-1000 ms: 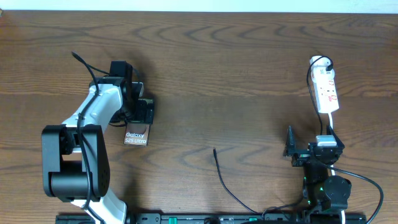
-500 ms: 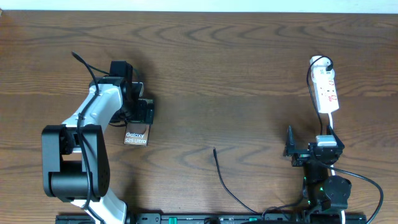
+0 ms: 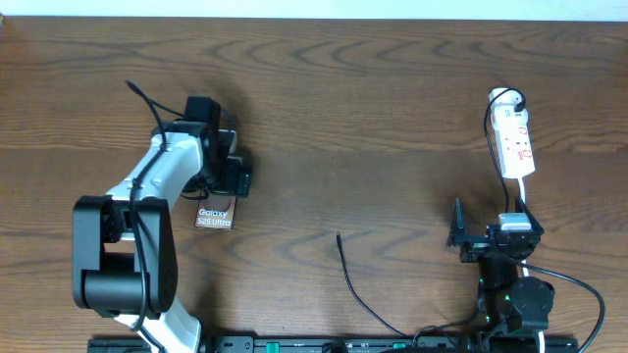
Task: Plug charger to phone and switch on socket
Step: 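Lower the left gripper down onto the phone's top end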
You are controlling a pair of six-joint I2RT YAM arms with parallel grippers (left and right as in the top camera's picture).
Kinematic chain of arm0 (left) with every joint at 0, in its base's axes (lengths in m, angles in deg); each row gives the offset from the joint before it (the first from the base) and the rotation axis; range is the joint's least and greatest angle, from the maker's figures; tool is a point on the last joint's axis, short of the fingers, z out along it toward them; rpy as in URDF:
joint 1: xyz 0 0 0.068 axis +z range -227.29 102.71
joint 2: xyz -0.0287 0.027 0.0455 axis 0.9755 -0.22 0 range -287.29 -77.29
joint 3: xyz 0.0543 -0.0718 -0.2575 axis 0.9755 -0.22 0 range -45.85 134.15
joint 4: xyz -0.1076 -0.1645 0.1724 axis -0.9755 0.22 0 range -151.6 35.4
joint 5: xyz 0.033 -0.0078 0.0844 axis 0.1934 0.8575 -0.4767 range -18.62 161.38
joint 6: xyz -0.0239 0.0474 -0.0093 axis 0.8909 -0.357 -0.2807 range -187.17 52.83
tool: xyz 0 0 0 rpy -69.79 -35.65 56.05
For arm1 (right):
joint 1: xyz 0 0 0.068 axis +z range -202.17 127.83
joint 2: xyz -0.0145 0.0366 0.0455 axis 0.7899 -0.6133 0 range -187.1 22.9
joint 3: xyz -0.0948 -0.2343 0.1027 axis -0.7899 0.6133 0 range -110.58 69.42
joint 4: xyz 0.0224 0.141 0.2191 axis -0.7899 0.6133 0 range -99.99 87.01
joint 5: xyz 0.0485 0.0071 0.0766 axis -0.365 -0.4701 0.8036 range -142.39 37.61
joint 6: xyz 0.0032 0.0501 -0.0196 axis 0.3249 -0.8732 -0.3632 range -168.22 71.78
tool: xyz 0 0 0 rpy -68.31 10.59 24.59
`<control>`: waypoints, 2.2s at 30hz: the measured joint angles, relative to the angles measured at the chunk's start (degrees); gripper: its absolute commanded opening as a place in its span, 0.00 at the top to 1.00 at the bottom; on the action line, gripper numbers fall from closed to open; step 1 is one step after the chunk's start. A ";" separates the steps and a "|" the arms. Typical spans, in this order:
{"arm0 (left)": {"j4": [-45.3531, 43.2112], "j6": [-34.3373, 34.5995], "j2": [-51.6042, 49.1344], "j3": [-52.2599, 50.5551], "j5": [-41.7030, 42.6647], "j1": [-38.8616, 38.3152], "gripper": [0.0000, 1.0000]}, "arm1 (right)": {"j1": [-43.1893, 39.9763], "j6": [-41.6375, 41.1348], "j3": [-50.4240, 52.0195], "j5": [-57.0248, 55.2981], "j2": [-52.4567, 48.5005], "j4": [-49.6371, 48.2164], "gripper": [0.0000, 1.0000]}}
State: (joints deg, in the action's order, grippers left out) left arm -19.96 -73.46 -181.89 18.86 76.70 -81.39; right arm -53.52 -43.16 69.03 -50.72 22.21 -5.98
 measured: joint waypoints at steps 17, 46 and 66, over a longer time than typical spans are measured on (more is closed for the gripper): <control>-0.04 0.02 0.00 0.00 -1.79 -0.09 0.01 | 0.00 0.00 0.00 0.00 0.00 0.00 0.01; -0.15 0.02 0.00 0.00 -0.57 -0.09 0.01 | 0.00 0.00 0.00 0.00 0.00 0.02 0.01; -0.26 0.00 -2.25 -0.17 -1.20 -0.09 0.01 | 0.00 0.00 0.00 0.00 0.00 0.00 0.01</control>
State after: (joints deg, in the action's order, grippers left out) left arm -20.22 -73.46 -184.14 18.69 75.50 -81.48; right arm -53.52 -43.16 69.03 -50.72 22.21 -5.98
